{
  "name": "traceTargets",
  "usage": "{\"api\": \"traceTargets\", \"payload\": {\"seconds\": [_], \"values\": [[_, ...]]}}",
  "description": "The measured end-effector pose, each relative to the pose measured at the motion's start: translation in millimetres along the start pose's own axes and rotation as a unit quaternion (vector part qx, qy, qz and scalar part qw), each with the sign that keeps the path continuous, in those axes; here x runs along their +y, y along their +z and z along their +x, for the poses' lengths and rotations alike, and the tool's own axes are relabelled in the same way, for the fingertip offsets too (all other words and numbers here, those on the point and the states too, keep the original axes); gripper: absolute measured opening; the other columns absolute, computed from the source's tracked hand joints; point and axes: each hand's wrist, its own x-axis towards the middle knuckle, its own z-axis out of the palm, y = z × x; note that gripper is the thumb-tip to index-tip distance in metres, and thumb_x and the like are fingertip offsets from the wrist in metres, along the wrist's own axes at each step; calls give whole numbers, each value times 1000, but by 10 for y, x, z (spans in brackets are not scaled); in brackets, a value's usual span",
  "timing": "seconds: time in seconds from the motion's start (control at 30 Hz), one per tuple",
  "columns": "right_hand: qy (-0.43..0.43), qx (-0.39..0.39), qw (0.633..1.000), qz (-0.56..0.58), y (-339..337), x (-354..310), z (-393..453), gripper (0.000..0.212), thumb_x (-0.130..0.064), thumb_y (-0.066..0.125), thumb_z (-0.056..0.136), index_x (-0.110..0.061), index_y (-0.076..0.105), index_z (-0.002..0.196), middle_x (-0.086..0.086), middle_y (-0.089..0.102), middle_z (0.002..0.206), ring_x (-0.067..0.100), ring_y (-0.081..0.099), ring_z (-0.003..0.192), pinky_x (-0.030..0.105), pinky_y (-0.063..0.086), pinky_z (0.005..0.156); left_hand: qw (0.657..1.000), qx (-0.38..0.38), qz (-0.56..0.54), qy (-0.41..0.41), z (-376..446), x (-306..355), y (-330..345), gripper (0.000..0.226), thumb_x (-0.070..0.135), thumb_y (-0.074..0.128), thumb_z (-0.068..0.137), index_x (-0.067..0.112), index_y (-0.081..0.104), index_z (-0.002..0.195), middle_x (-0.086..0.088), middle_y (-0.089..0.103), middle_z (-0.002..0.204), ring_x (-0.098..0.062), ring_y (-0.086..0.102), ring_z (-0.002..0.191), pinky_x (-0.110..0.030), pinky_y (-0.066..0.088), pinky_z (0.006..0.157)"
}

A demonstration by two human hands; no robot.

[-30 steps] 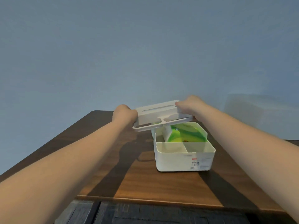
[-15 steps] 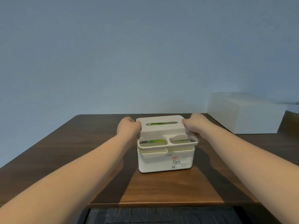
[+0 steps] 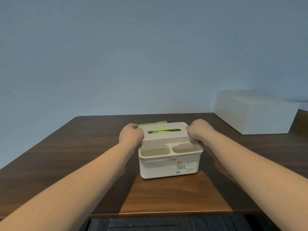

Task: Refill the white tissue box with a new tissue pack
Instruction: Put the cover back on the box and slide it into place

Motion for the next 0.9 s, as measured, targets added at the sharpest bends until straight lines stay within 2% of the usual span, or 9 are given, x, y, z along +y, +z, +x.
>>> {"api": "traceTargets", "payload": {"seconds": [0.1, 0.2, 0.3, 0.4, 0.53, 0.6, 0.7, 0.77, 0.9], "values": [[8, 11, 1000, -11, 24, 5, 20, 21, -8, 50, 83, -2, 70, 90, 16, 70, 91, 30, 57, 69, 25, 39, 53, 1000, -8, 8, 0, -6, -22, 3, 55, 3, 42, 72, 12, 63, 122, -2, 55, 51, -16, 45, 26, -28, 45, 60], [6, 15, 1000, -12, 42, 5, 24, 18, -10, 48, 86, -5, 65, 80, 14, 65, 81, 27, 53, 61, 24, 35, 48, 1000, -16, 13, -1, -14, -14, -3, 57, 4, 42, 75, 17, 60, 128, -5, 59, 55, -22, 50, 39, -27, 47, 60], [12, 12, 1000, -23, 60, -2, 52, 20, -9, 48, 86, -3, 68, 86, 15, 67, 85, 28, 56, 66, 24, 37, 48, 1000, -17, 14, 7, 25, -13, 9, 58, 4, 41, 78, 18, 58, 132, -6, 62, 63, -23, 51, 45, -28, 46, 61], [13, 8, 999, -28, 79, -17, 77, 21, -8, 48, 87, -2, 67, 92, 12, 63, 82, 24, 53, 63, 25, 36, 48, 1000, -15, 15, 6, 63, 4, 24, 55, 5, 41, 81, 17, 59, 132, 0, 62, 69, -21, 52, 50, -29, 47, 63], [20, 16, 999, -47, 135, -37, 101, 14, -7, 45, 89, -5, 57, 82, 6, 51, 67, 18, 44, 55, 25, 31, 46, 1000, -15, 12, 3, 59, 29, 12, 51, 6, 41, 85, 19, 60, 131, 10, 57, 72, -15, 53, 59, -34, 52, 72], [24, 21, 999, -42, 140, -41, 95, 15, -9, 44, 90, -6, 55, 81, 6, 52, 69, 18, 44, 56, 25, 32, 47, 1000, -13, 14, 7, 60, 25, 3, 50, 7, 41, 84, 20, 61, 129, 8, 58, 72, -17, 53, 58, -32, 49, 68], [14, 27, 999, -16, 157, 6, 66, 25, -21, 35, 97, -7, 54, 90, 10, 57, 88, 25, 52, 73, 28, 40, 62, 999, -22, 31, 37, 26, -19, -27, 31, 19, 39, 88, 16, 69, 96, -1, 55, 62, -23, 48, 56, -28, 39, 60], [-2, 33, 999, 9, 188, 83, 32, 43, -34, 26, 100, -6, 59, 100, 10, 58, 94, 28, 54, 85, 31, 42, 71, 995, -40, 57, 71, -61, -75, -59, 31, 29, 35, 93, 18, 56, 74, -4, 53, 64, -25, 48, 68, -29, 35, 63], [-36, 66, 997, 16, 250, 195, -100, 56, -45, 16, 100, -8, 58, 90, 5, 56, 78, 26, 56, 83, 34, 42, 70, 984, -57, 124, 114, -311, -160, -114, 36, 38, 25, 101, 17, 54, 93, -1, 55, 90, -21, 48, 88, -32, 35, 77]]}}
